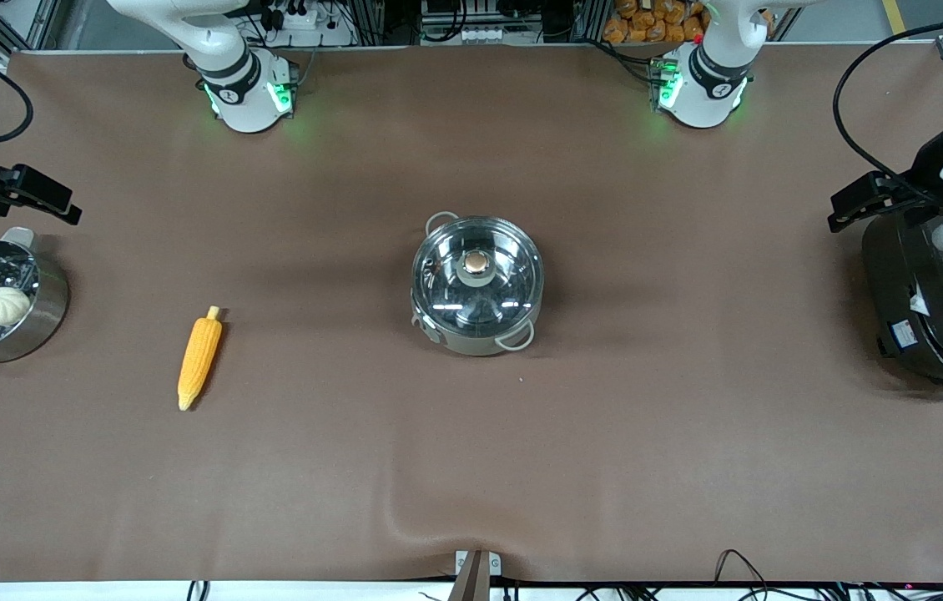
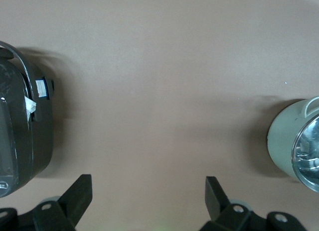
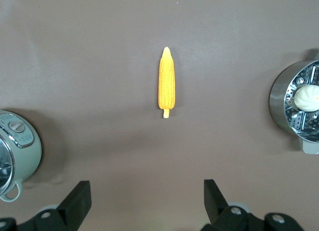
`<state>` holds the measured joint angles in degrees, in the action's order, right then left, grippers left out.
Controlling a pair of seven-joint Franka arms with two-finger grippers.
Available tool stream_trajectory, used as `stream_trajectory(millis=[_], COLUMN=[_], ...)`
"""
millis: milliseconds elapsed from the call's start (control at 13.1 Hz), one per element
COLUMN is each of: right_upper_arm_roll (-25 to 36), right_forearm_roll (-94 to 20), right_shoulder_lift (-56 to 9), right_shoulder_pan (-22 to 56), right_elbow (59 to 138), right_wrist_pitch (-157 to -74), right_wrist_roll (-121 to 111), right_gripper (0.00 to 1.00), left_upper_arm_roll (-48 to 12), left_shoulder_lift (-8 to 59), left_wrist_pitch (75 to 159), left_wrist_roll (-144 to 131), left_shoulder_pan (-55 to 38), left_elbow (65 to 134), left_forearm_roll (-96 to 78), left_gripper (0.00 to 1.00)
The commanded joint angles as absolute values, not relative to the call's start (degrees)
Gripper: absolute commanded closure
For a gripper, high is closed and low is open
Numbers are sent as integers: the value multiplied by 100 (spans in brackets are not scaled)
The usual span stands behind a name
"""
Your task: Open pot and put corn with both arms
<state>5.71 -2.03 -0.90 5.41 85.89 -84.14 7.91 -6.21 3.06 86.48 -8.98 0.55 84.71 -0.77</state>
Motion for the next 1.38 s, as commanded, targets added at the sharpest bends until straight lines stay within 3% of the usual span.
stream_trajectory(millis=[0, 535, 917, 1299], right_upper_arm_roll=[536, 475, 396, 396], right_forearm_roll=[-141, -132, -62, -53], right_shoulder_lift=[-53, -53, -175, -1026], right_shoulder_pan=[519, 519, 501, 370], right_elbow=[8587, 8736, 9823, 10502], right_wrist_pitch=[-8376, -8454, -10034, -11378], right_wrist_roll=[686, 686, 694, 712], right_gripper=[0, 0, 0, 0], left_upper_arm_roll=[-624, -650, -1203, -1310], left_shoulder_lift=[290, 351, 605, 1273], left_wrist_pitch=[8552, 8552, 8561, 8990], left_wrist_roll=[-844, -853, -2729, -4269], left_shoulder_pan=[35, -52, -754, -1835], left_elbow=[8420, 8411, 8262, 8209], left_forearm_roll=[-9, -52, -88, -88], left_gripper=[0, 0, 0, 0])
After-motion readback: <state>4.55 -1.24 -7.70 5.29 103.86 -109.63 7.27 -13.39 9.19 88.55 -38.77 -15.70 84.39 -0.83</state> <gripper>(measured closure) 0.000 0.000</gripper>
